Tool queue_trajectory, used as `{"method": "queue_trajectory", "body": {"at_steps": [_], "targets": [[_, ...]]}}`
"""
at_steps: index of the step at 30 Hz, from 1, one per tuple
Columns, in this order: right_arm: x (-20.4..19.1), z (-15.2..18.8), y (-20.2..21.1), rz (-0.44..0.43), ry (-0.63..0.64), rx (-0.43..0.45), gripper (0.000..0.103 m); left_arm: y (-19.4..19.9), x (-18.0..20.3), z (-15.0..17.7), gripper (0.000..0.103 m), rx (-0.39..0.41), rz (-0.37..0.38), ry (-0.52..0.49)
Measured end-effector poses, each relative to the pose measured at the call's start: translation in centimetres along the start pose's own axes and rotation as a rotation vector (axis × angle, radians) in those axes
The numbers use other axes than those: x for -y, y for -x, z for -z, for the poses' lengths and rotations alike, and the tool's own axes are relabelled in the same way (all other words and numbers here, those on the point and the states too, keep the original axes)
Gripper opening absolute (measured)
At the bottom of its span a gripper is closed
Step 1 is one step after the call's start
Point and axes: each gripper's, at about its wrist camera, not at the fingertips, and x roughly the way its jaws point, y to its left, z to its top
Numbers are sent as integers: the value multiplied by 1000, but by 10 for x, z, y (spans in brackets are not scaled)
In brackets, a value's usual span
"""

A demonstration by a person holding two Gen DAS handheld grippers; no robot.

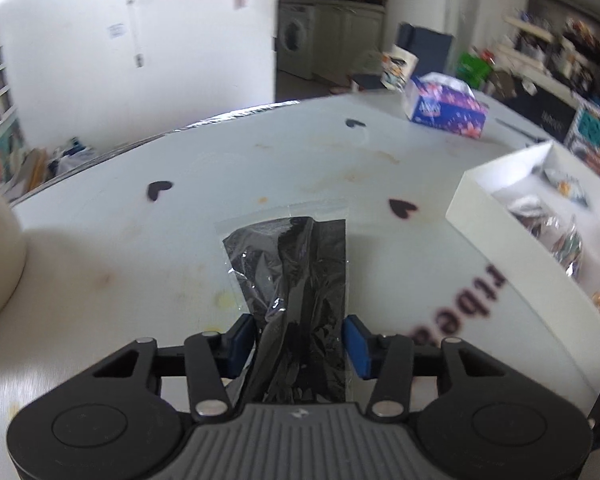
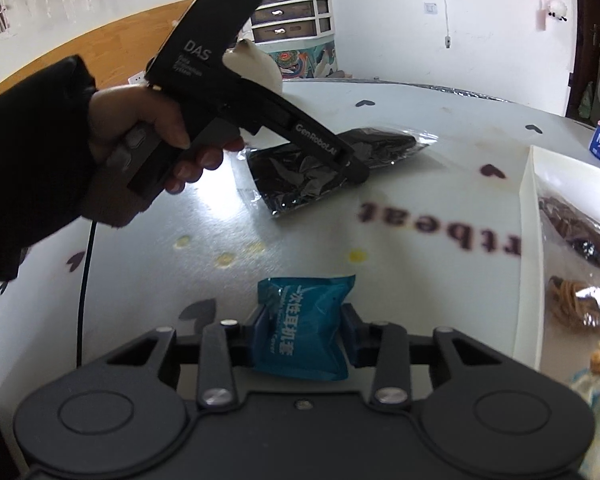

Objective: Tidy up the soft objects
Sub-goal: 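Grasp the black plastic bag with the left tool while the right holds the blue packet, then carry the black bag and blue packet toward the white tray with both tools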

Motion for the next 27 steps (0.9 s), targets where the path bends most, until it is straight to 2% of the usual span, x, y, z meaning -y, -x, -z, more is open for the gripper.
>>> {"method": "queue_trajectory", "body": {"at_steps": [5,11,17,27], "targets": [[-5,11,11,0,1,26,39,32,5,11,50,55,-9,73],[-13,25,28,-8,-1,49,39,68,17,30,51,85,-12,143],[-16,36,45,-24,-15,60,39,94,36,42,51,102,-26,166],[12,26,96,16,-57,206,39,134,68,27,51,188,-11,175]]}}
